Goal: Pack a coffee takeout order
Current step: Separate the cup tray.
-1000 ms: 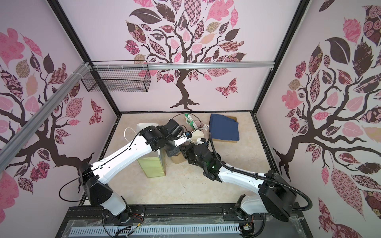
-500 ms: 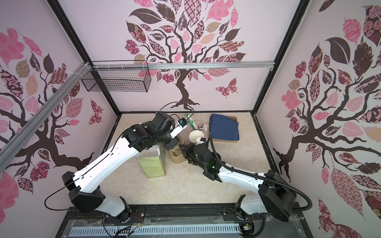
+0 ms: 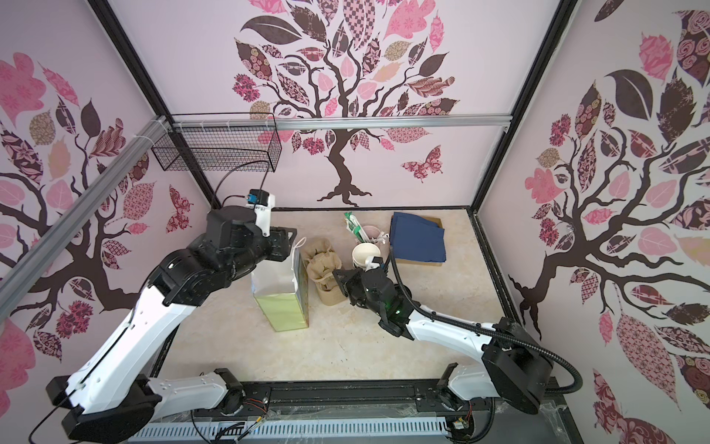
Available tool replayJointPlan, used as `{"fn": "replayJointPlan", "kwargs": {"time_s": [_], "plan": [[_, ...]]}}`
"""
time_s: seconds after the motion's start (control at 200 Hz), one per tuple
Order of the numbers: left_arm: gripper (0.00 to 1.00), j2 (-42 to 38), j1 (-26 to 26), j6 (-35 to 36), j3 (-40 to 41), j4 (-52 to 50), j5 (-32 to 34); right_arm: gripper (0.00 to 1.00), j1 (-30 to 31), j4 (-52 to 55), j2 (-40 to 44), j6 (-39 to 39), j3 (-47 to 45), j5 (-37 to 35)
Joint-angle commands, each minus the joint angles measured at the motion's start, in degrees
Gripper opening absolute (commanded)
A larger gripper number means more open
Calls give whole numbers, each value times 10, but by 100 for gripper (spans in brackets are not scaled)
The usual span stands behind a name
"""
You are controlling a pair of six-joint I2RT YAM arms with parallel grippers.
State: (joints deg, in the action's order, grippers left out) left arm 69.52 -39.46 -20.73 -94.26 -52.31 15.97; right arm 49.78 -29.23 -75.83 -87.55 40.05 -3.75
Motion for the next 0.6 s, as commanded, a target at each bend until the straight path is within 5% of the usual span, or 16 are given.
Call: {"fn": "replayJointPlan", "kwargs": {"time_s": [0.0, 0.25, 0.4, 0.59], "plan": [[49, -6, -1, -78, 20, 21, -30, 0, -4, 3, 29, 23, 11, -3], [51, -1, 3, -144, -25, 18, -45, 0, -38, 17, 25, 60, 70, 26], [51, -25, 70, -252, -17, 9, -112, 0, -51, 54, 30, 86, 115, 47], [51, -42, 77, -289, -42, -10, -91, 0, -71, 169, 49, 139, 181, 31]]}}
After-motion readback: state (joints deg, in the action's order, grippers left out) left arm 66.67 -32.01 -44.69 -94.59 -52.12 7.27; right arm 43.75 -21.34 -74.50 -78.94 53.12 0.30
